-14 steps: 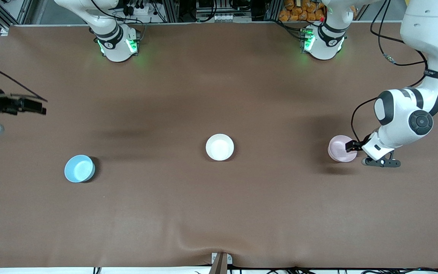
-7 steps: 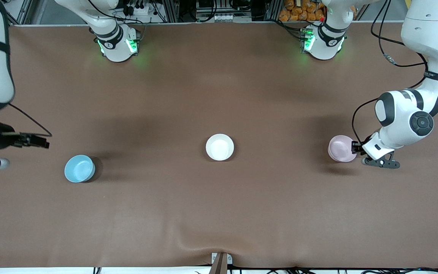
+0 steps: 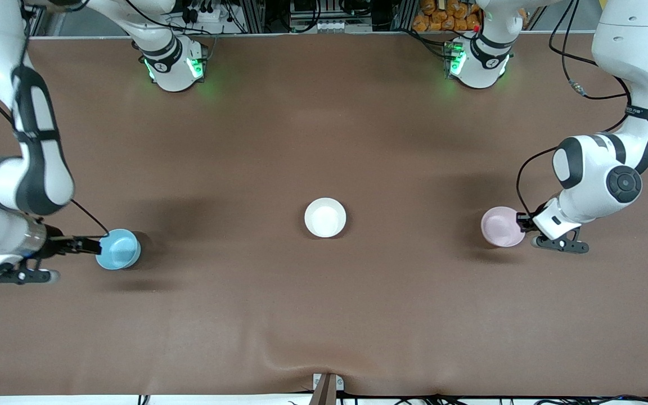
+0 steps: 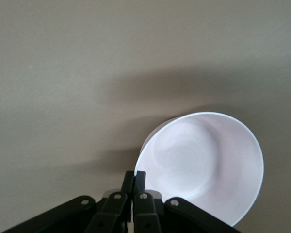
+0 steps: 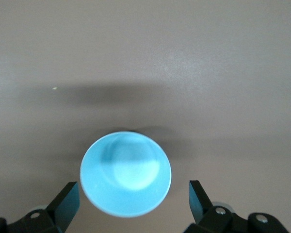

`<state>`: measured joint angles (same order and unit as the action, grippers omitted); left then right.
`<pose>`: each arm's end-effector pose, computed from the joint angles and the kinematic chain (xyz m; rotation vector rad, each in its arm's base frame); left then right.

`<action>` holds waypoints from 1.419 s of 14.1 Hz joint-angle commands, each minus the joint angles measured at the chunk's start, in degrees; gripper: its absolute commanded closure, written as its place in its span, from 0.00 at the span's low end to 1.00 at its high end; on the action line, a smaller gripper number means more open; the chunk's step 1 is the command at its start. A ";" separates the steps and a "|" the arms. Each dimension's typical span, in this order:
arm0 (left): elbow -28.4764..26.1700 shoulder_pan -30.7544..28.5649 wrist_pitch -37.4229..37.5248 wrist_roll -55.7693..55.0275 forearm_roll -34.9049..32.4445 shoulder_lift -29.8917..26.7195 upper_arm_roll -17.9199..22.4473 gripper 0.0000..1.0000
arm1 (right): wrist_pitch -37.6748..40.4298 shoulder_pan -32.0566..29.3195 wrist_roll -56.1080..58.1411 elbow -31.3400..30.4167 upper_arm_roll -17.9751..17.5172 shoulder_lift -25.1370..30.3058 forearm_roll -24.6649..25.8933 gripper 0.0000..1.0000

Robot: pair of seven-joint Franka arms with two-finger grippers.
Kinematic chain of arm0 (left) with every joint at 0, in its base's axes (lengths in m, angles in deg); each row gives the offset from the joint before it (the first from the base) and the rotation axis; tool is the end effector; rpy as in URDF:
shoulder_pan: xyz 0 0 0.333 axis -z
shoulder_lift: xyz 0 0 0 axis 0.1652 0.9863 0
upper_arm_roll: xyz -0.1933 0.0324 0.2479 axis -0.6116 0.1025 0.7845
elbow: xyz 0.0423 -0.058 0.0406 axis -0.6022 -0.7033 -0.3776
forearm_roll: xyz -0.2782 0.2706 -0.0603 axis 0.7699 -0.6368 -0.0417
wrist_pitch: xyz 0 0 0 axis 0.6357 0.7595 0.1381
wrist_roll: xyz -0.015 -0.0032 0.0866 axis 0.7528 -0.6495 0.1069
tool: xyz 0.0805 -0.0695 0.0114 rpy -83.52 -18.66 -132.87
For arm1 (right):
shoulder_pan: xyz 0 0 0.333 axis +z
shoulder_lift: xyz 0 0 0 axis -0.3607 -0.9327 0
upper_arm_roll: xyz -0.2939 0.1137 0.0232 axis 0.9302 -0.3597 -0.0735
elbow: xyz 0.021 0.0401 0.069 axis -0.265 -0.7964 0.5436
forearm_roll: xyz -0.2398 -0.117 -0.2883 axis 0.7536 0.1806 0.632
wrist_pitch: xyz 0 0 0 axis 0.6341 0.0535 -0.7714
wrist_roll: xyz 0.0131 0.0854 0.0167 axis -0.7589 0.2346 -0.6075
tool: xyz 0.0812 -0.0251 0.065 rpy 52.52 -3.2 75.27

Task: Stack pink and blue bowls on white bowl
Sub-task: 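Grasp the pink bowl rim with the left gripper while the right grasps blue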

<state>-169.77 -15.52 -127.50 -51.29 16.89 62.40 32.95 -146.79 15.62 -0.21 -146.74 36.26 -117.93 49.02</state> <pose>0.6037 0.0160 0.2451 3.0651 -0.2202 -0.0513 0.6766 -0.0979 0.2939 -3.1371 -0.0051 0.0593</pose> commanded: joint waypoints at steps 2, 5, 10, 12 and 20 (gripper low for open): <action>13.87 1.34 14.36 -5.88 3.52 1.15 -3.51 1.00 | -1.05 -0.19 1.35 1.20 -0.16 -3.71 0.26 0.00; 18.18 7.21 14.38 -14.83 3.52 2.55 -3.96 1.00 | -0.62 -1.59 2.92 0.59 -0.16 -5.20 0.08 0.00; 22.84 19.34 14.38 -36.44 3.52 4.84 -3.96 1.00 | -0.61 -4.05 7.15 0.41 -0.16 -6.96 -0.01 0.00; 24.52 23.39 14.38 -42.60 4.65 6.16 -3.96 1.00 | -1.14 -4.14 7.06 0.50 -0.24 -8.02 -0.35 0.00; 23.82 34.92 0.94 -48.35 8.44 11.87 -3.96 1.00 | -1.14 -3.88 6.18 0.58 -0.33 -8.99 -1.67 0.86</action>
<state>-147.21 18.34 -124.85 -99.09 23.97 72.54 28.42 -147.48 12.05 5.55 -146.71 36.26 -126.14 48.88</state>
